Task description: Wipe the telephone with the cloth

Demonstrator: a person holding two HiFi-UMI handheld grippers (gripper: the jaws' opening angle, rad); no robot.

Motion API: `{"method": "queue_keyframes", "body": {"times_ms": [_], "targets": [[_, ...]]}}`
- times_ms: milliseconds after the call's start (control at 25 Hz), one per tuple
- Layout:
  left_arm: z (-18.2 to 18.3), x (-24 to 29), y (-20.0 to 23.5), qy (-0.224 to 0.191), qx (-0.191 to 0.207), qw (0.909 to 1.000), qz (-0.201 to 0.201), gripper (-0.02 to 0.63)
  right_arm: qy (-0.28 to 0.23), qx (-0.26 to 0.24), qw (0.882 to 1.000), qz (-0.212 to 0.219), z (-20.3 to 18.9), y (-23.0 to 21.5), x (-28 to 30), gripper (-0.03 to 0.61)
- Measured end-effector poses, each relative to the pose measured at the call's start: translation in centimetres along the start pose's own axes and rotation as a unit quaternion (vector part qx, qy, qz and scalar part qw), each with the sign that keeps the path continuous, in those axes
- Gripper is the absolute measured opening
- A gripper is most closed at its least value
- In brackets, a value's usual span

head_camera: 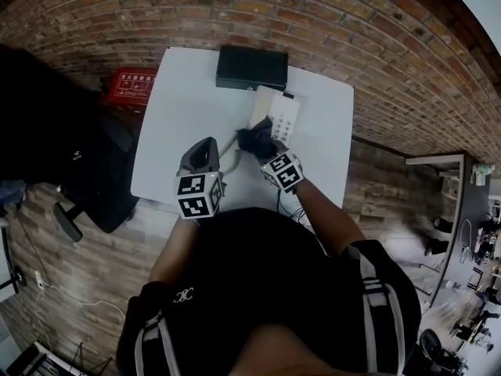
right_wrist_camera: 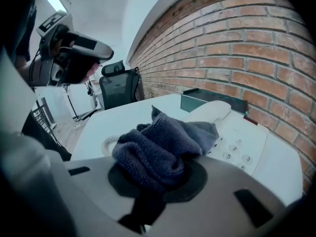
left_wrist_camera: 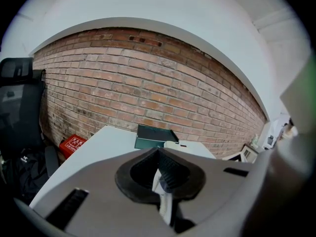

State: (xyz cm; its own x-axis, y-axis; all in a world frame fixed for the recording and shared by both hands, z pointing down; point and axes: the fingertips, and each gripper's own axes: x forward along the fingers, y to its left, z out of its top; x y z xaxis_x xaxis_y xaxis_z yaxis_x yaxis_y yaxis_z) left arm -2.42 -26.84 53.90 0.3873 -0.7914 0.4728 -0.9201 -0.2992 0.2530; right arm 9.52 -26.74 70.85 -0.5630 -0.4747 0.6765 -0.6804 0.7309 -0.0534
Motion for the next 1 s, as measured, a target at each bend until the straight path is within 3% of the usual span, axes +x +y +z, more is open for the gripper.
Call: {"method": "queue_keyframes", "body": {"times_ms": [120,280,720,1000], "targets": [[-0.1,-0.1,-0.1,0.002,0.002,1.0,0.0,-0.008,0.042,-0.032,0.999,0.01,-1.9,0.7,0.0,0.048],[-0.5,0.0,0.0,0.007,0.003,1.0,0.0,-0.008,0.056,-0.042,0.997,-0.018,-3.3,-1.7,-0.5,0.049],[-1.0,-0.1,-0.1,0.013,0.001,0.9999,0.004,-0.008,0.043,-0.015,0.992,-0.117,0.3,-10.2,-0.9,0.049],[-1.2,-0.1,0.5,0.015,-0.003,0.9998,0.013,-0.008,0.04,-0.005,0.987,-0.153,2.5,-15.0,-0.3,0.049]]}}
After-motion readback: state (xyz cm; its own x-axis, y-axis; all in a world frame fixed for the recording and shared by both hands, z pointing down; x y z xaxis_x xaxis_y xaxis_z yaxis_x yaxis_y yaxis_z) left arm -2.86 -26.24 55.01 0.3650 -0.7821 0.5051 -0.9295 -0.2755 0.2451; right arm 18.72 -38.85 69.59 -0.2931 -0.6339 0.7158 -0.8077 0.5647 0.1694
